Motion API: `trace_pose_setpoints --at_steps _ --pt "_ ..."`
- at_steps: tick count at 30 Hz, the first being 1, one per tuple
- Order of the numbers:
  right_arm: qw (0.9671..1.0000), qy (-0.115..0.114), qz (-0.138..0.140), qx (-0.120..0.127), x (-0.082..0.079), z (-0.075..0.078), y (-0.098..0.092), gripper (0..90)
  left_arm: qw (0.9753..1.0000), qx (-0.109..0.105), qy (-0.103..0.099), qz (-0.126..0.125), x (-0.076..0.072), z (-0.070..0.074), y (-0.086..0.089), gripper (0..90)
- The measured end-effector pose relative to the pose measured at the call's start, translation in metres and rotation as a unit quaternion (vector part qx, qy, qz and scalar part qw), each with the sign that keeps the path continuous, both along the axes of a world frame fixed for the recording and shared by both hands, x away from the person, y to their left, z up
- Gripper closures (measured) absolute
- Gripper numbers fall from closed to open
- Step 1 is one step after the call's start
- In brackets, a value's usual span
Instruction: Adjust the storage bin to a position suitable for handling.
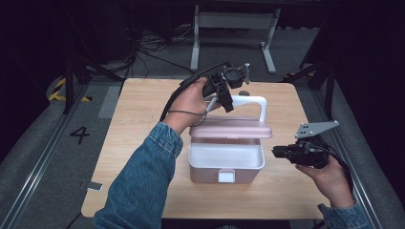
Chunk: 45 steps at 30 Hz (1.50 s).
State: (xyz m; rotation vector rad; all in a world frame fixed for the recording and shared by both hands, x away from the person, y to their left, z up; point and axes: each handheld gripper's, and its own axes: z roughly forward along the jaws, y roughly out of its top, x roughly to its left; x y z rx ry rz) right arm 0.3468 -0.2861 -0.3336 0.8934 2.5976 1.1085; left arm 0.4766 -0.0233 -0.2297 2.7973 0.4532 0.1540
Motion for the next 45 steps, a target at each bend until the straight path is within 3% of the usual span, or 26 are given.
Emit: trace_pose_setpoints --at_steps 7,9,18,21,27,33,39,45 --pt "0.9972 -0.043 0.009 0.061 -0.003 -0.003 0.012 88.3 1.0000 0.002 0.001 0.000 0.000 0.000 0.000 62.1" --pt "0.9965 -0.045 0.008 0.070 -0.003 -0.004 0.013 88.5 1.0000 0.001 0.002 0.000 0.000 0.000 0.000 62.1" --pt "0.9882 -0.073 -0.003 0.135 -0.001 0.000 0.010 89.7 1.0000 -0.003 0.006 0.003 0.001 -0.002 0.000 61.6" --pt "0.9841 -0.084 -0.012 0.156 -0.001 0.002 0.008 89.8 1.0000 -0.004 0.005 0.006 0.001 -0.002 0.001 61.5" --pt "0.9835 -0.090 -0.016 0.156 0.000 0.001 0.011 89.8 0.9999 -0.006 0.003 0.015 0.001 -0.002 0.002 60.1" --pt "0.9830 -0.097 -0.018 0.155 0.001 0.002 0.012 89.8 0.9993 -0.009 -0.015 0.034 -0.002 0.000 0.011 43.8" --pt "0.9841 -0.096 -0.017 0.149 0.002 0.001 0.015 89.7 0.9976 -0.042 -0.036 0.041 -0.010 0.014 0.034 38.0" --pt "0.9836 -0.095 -0.019 0.152 0.003 0.002 0.015 89.8 0.9954 -0.063 -0.051 0.050 -0.032 0.029 0.069 38.4"
